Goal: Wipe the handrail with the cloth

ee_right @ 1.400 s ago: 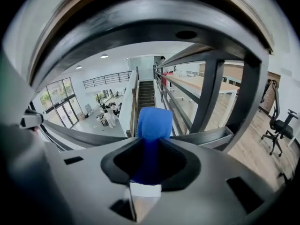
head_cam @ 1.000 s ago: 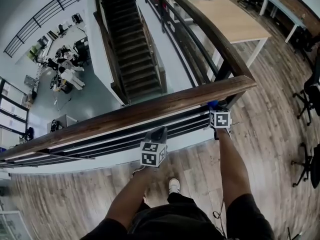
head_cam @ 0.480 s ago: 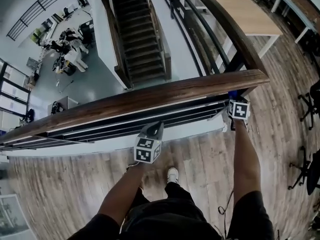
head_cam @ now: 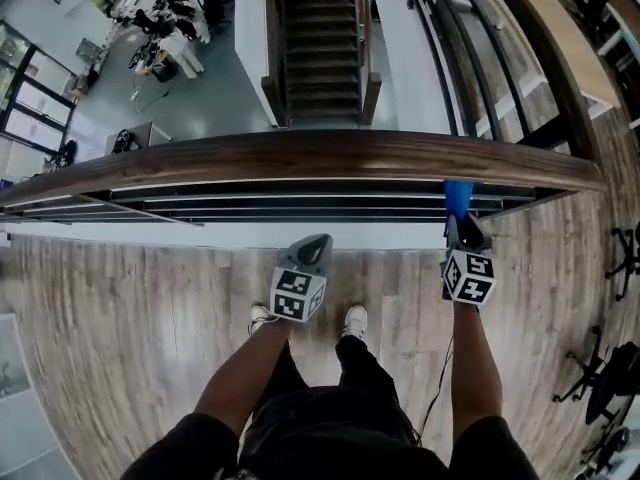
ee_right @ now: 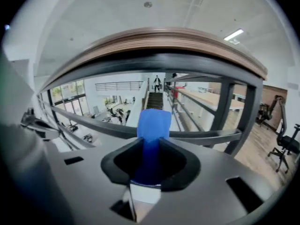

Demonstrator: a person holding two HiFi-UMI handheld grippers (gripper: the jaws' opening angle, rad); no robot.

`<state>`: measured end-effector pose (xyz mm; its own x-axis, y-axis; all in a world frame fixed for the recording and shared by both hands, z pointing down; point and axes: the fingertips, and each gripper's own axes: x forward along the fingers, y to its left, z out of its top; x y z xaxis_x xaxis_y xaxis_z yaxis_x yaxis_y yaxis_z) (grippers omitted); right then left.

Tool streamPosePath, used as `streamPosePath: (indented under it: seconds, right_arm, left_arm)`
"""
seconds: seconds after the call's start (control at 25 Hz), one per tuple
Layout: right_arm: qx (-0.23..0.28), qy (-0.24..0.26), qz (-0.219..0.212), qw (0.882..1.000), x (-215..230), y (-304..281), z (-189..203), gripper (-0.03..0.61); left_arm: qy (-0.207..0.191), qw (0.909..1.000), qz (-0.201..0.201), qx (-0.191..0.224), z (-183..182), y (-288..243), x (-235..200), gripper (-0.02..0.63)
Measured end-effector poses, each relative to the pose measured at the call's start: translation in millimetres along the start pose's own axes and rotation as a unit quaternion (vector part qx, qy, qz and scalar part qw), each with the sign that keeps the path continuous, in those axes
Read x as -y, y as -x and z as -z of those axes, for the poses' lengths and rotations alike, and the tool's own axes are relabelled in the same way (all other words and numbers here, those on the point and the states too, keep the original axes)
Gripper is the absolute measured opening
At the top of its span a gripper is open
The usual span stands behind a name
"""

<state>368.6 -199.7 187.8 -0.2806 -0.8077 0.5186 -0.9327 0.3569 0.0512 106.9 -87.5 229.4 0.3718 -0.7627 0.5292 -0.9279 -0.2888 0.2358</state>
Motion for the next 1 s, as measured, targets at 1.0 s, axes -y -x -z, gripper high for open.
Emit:
streamPosePath:
  seconds: [1.0]
  right_arm:
    - [-0.037,0.094,-0.288,0.952,-773.0,-143.7,70.6,0.109]
  left_arm:
    - [0.178,0.9468,-0.268,0.017,230.0,290.6,-460.5,0.003]
